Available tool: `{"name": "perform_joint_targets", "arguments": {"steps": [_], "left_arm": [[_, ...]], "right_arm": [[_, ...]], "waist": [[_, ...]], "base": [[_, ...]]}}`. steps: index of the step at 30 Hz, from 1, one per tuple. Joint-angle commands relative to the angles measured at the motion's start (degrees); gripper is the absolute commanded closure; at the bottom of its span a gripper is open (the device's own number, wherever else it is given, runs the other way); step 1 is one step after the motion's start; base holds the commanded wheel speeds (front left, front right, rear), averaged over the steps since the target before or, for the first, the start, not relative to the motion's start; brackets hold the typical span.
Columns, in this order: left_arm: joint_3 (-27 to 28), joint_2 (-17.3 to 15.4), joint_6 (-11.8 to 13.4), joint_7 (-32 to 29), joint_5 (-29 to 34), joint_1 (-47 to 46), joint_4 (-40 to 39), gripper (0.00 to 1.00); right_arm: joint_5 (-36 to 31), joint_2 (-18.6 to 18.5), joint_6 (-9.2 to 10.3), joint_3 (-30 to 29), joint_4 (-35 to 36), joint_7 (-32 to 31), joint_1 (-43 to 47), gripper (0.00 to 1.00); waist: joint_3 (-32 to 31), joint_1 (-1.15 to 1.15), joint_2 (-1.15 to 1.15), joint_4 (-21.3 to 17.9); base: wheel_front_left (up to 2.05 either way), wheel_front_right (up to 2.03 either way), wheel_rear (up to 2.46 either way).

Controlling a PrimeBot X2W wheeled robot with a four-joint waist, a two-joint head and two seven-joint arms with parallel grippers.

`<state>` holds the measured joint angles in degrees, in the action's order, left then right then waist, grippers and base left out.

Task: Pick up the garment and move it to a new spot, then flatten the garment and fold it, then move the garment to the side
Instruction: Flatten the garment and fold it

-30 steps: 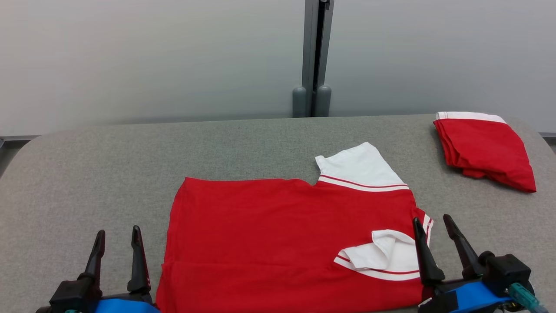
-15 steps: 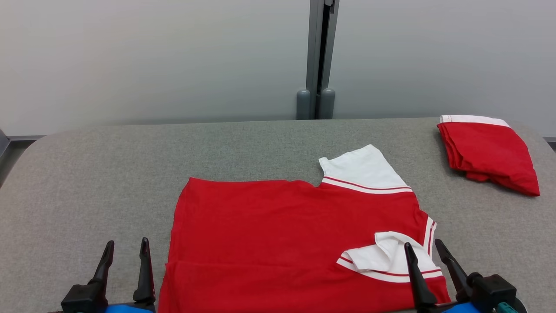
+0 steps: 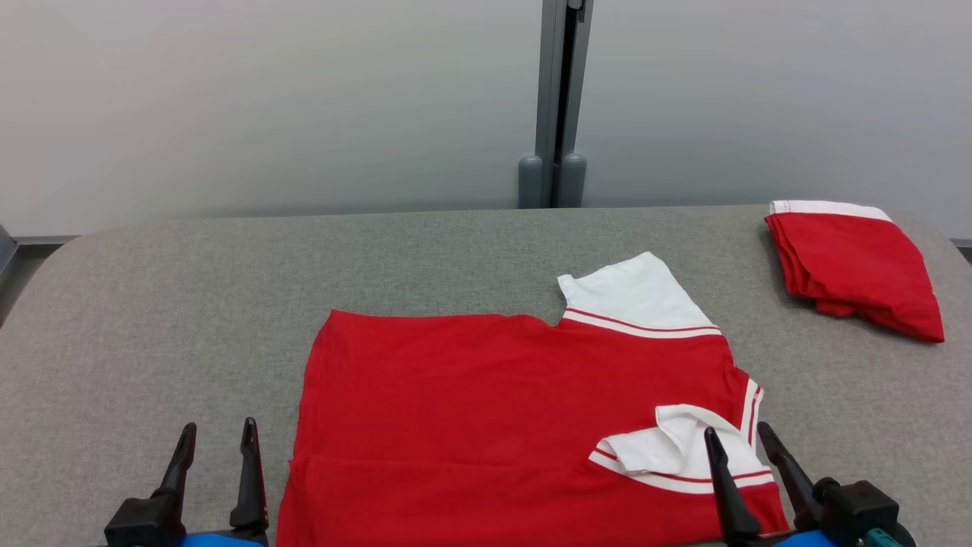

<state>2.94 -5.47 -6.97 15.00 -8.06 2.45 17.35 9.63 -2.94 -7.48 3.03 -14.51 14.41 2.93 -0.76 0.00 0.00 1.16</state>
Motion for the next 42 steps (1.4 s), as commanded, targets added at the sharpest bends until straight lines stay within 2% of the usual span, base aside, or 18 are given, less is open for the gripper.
{"name": "perform_joint_targets", "arguments": {"steps": [1, 12, 17, 23, 30, 38, 42], "left_arm": [[0.2, -0.1, -0.1, 0.2, 0.2, -0.7, 0.1, 0.0], [1.2, 0.1, -0.4, 0.2, -0.4, -2.9, 1.2, 0.0], [-0.4, -1.9, -0.6, 0.2, -0.5, -10.0, 3.9, 0.0], [-7.0, -6.8, -0.5, -2.5, -4.1, -25.0, 10.7, 0.0], [-15.5, -11.9, -0.5, -9.4, -12.2, -39.3, 18.1, 0.0], [-25.4, -14.9, -0.5, -15.9, -20.7, -45.5, 24.8, 0.0], [-27.6, -15.4, -0.5, -17.4, -23.7, -45.0, 26.7, 0.0]], "right_arm": [[0.2, 0.0, -0.03, 0.0, -0.2, -0.1, 0.2, 0.0], [-1.0, 0.0, -0.03, 2.0, -0.4, -1.1, -3.1, 0.0], [-2.2, -3.3, -0.03, 5.6, -1.0, -2.7, -11.9, 0.0], [-0.3, -6.5, -0.03, 9.1, -5.0, -6.0, -27.2, 0.0], [1.8, -8.7, -0.03, 14.9, -15.0, -8.8, -42.9, 0.0], [5.0, -9.3, -0.02, 20.8, -25.7, -6.9, -52.0, 0.0], [6.3, -9.3, -0.02, 22.2, -28.9, -5.5, -53.3, 0.0]], "waist": [[0.0, 0.0, 0.0, 0.0], [0.4, 0.0, 0.0, -0.8], [2.6, 0.0, 0.0, -1.3], [8.2, 0.0, 0.0, -2.0], [14.9, 0.0, 0.0, -3.5], [18.7, 0.0, 0.0, -4.3], [19.1, 0.0, 0.0, -4.4]], "base": [[0.0, 0.0, 0.0], [0.0, 0.0, 0.0], [0.0, 0.0, 0.0], [0.0, 0.0, 0.0], [0.0, 0.0, 0.0], [0.0, 0.0, 0.0], [0.0, 0.0, 0.0]]}}
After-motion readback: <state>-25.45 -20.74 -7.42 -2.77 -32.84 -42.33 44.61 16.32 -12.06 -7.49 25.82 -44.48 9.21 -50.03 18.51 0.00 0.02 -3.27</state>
